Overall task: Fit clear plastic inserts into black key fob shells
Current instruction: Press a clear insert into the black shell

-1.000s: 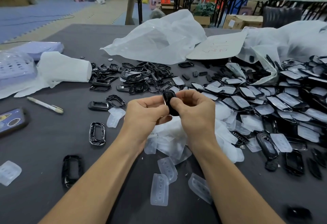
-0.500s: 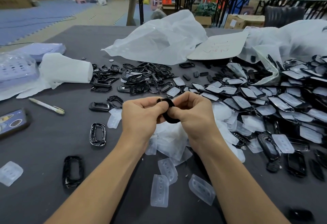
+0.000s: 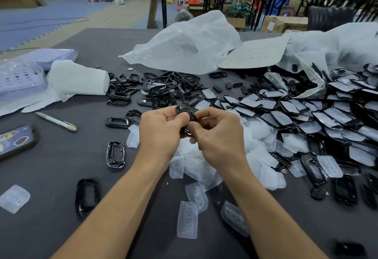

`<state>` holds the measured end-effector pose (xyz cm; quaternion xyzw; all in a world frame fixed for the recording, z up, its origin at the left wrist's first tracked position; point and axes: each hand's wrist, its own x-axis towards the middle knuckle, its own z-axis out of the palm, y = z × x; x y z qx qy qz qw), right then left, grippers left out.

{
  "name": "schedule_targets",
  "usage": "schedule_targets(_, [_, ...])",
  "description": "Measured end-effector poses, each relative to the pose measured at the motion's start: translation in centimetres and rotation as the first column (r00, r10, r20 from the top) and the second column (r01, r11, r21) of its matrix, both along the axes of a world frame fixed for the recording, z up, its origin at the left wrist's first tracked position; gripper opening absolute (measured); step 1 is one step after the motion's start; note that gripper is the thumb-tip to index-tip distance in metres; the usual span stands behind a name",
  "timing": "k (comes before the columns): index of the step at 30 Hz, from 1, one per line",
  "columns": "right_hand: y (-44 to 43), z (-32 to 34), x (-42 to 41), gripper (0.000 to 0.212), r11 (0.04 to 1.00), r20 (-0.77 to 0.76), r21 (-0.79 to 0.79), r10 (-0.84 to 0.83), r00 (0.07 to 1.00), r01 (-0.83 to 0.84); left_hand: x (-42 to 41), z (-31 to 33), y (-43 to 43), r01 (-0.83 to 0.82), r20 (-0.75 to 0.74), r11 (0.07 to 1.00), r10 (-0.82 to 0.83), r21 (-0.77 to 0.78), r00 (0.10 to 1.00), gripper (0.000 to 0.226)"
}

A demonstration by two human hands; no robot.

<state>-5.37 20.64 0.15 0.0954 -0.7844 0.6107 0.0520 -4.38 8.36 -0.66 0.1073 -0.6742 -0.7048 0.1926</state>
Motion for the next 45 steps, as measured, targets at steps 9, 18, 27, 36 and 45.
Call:
schedule_targets(9, [-0.2,-0.8,0.4,0.021,0.943,-0.237,0.302,-0.07,0.969,0.142,-0.7,0.4,-3.3,-0.293,0.059,0.952,0.288,0.089,0.956,0.033])
schedule_targets(18, [-1.3,-2.2,-0.3,0.038,0.668,-0.216,0.742,0.146,0.965,0.065,-0.8,1.0,-4.7,-0.3,0.185,0.851,0.242,0.43,0.952,0.014])
schedule_targets(27, [-0.2,-1.4,-0.4,0.009,0.958,-0.211,0.223,-0.132,0.968,0.18,-0.7,1.2,-4.4,-0.128,0.188,0.891,0.049,0.435,0.981,0.019])
schedule_targets(36, [0.4,-0.3,-0.7,0.013,0.958,0.084,-0.277,-0.059,0.995,0.08,-0.4,0.7,-2.0,-0.036,0.176,0.992,0.014,0.119,0.984,0.016])
schedule_targets(45, [0.4,0.2,-0.7,0.026,0.94,0.035,-0.342,0.009,0.999,0.003,-0.1,-0.1,-0.5,-0.004,0.124,0.998,-0.003,0.057,0.992,0.021])
